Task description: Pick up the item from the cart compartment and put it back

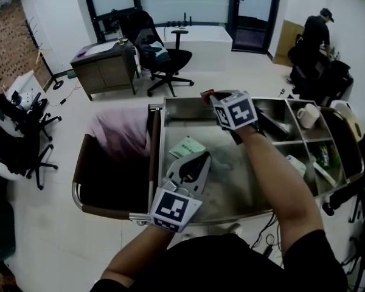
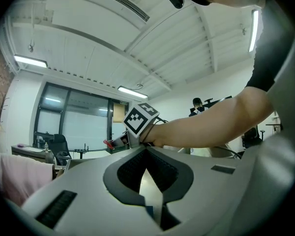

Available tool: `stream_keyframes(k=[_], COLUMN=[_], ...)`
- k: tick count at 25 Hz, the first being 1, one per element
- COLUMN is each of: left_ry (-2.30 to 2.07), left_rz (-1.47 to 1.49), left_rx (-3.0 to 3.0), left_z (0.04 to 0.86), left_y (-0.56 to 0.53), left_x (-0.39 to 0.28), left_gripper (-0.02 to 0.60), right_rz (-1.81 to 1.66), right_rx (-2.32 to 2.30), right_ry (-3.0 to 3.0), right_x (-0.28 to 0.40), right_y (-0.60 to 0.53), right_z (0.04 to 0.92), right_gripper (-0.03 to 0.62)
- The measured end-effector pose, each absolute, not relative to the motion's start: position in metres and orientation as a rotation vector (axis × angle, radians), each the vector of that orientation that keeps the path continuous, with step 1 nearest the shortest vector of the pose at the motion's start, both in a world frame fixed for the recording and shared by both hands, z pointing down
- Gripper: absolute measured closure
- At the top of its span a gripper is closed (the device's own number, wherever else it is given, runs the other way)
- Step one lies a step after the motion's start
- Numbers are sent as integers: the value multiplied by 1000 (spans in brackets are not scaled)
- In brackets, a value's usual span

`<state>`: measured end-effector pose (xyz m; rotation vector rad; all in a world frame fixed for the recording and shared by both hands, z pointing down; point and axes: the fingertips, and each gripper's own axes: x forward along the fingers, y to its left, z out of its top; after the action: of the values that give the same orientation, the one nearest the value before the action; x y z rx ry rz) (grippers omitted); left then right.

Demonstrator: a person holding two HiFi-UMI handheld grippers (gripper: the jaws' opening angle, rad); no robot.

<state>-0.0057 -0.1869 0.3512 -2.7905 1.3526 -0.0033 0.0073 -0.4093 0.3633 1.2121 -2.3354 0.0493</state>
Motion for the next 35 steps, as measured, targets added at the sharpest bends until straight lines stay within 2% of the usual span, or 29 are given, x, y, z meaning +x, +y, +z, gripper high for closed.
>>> stream_keyframes(k=[11, 12, 14, 24, 28, 31, 35], left_ry=[1355, 1356, 1361, 1364, 1372, 1381, 1376], left_rz=[-2, 0, -3, -8, -4, -2, -14], left_rx=[-2788, -2788, -2788, -2781, -2787, -2791, -2792], left_z=[351, 351, 352, 353, 353, 353, 354], left_y=[-188, -188, -188, -189, -189, -189, -190], left_x=[-6, -6, -7, -8, -9, -9, -8], left_gripper=[581, 581, 581, 581, 581, 581, 581], right_rz=[14, 14, 23, 59, 102, 106, 144], right_rx=[1155, 1153, 1133, 1122, 1115, 1122, 1128], right_ry=[-2216, -2208, -2192, -2215, -2246, -2278, -2332], right_x=[-6, -5, -3, 7, 9, 10, 11], right_y=[-436, -438, -440, -427, -412, -401, -385], right_z=[398, 402, 411, 412, 408, 402, 396], right_gripper=[528, 519, 432, 430, 470, 576, 577])
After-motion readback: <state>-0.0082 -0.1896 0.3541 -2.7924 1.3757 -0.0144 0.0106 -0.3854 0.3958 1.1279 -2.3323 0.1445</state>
